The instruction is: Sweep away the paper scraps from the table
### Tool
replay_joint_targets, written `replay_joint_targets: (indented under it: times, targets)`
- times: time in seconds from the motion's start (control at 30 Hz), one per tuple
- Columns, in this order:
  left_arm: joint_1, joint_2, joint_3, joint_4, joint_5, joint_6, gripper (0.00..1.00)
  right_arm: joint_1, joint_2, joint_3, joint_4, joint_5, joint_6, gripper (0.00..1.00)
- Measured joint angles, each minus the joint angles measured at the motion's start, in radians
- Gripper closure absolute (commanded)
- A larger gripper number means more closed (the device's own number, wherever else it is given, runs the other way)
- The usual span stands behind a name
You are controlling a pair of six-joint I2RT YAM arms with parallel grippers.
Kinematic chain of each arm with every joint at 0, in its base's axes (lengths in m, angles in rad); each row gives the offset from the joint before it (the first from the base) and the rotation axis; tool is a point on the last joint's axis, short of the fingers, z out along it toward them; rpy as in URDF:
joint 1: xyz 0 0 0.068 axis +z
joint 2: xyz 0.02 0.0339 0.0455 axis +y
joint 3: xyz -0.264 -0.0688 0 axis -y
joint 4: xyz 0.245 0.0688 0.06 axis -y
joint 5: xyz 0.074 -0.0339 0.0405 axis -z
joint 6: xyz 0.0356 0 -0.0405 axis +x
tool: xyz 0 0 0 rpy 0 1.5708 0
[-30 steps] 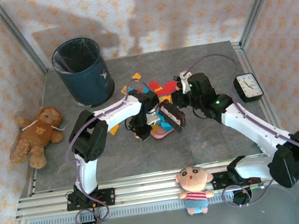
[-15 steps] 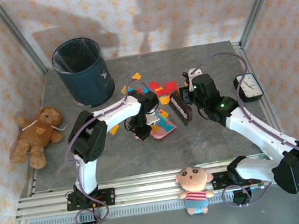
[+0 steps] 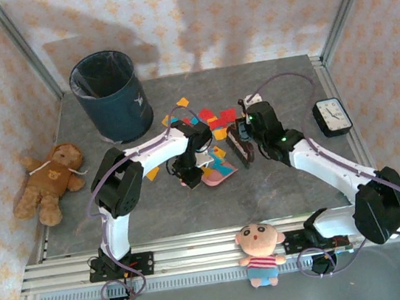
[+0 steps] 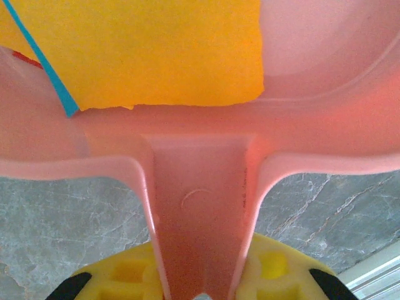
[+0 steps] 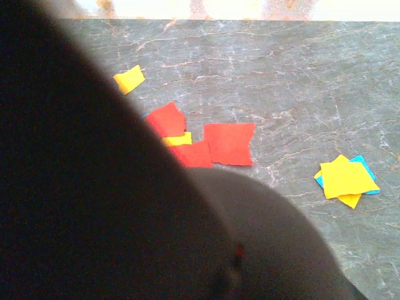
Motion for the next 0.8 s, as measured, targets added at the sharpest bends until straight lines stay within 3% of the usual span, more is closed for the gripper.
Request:
replay_joint_targets:
  times: [0.47,0.8]
  targets:
    - [0.000,0.010,0.015,0.011,0.009,0.000,1.00,0.006,0.005,0.004,-0.001,-0.160,-0.032,1.00]
    - [0.000,0.018,0.017,0.011,0.008,0.000,1.00,0.006,-0.007,0.006,-0.021,-0.176,-0.035,1.00]
